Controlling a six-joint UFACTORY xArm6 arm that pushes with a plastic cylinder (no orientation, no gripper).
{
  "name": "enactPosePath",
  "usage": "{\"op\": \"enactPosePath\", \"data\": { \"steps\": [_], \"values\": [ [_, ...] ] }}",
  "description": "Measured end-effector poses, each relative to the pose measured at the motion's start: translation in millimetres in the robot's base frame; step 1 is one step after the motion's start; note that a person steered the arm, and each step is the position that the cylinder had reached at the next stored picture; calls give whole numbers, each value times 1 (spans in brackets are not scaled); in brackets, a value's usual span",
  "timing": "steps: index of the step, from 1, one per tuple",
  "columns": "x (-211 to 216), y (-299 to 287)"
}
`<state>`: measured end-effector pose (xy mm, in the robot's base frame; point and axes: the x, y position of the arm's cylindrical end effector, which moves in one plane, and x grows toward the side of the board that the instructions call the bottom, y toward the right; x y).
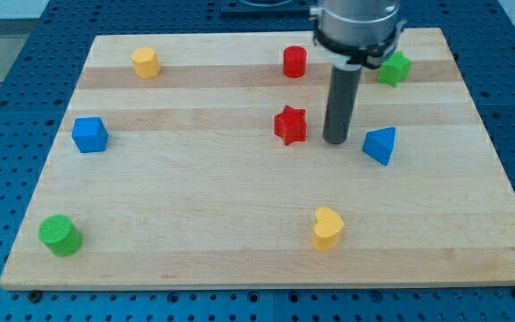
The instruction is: Place the red star at the center of the board
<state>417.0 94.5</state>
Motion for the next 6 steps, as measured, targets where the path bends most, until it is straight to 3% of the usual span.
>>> {"op": "enactPosePath", "data": {
  "steps": [1,3,4,6],
  "values": [
    [-25,-16],
    [-25,-67],
    [-27,-49],
    [-78,117]
  ]
}}
